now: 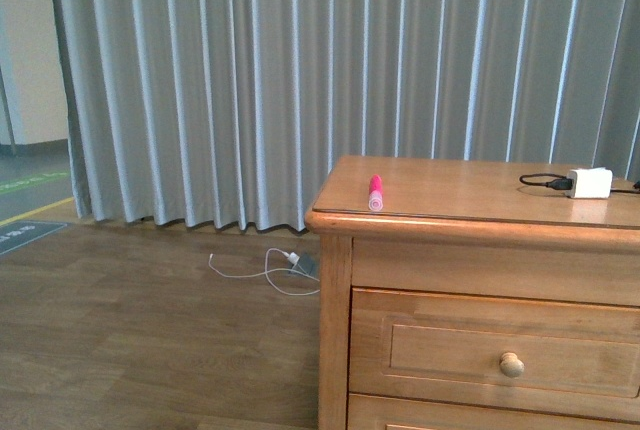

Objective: Place pink marker in drawer with both arms

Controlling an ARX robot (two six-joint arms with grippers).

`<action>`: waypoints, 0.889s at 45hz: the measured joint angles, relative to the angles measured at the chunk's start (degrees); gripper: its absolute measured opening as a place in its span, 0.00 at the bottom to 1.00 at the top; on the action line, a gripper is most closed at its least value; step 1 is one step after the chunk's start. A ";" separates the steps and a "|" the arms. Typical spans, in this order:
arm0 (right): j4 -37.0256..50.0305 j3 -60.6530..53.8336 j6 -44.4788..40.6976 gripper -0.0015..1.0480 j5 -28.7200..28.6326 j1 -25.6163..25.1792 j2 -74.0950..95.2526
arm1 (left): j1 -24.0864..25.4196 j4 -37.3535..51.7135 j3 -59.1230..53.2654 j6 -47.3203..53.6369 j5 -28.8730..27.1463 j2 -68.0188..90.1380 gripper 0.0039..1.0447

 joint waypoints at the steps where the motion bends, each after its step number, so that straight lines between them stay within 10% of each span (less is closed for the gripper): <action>1: 0.00 0.00 0.00 0.91 0.00 0.00 0.00 | 0.00 0.00 0.00 0.00 0.00 0.00 0.94; 40: 0.00 0.00 0.00 0.92 0.02 0.00 0.00 | 0.00 0.00 -0.02 -0.02 -0.02 0.00 0.94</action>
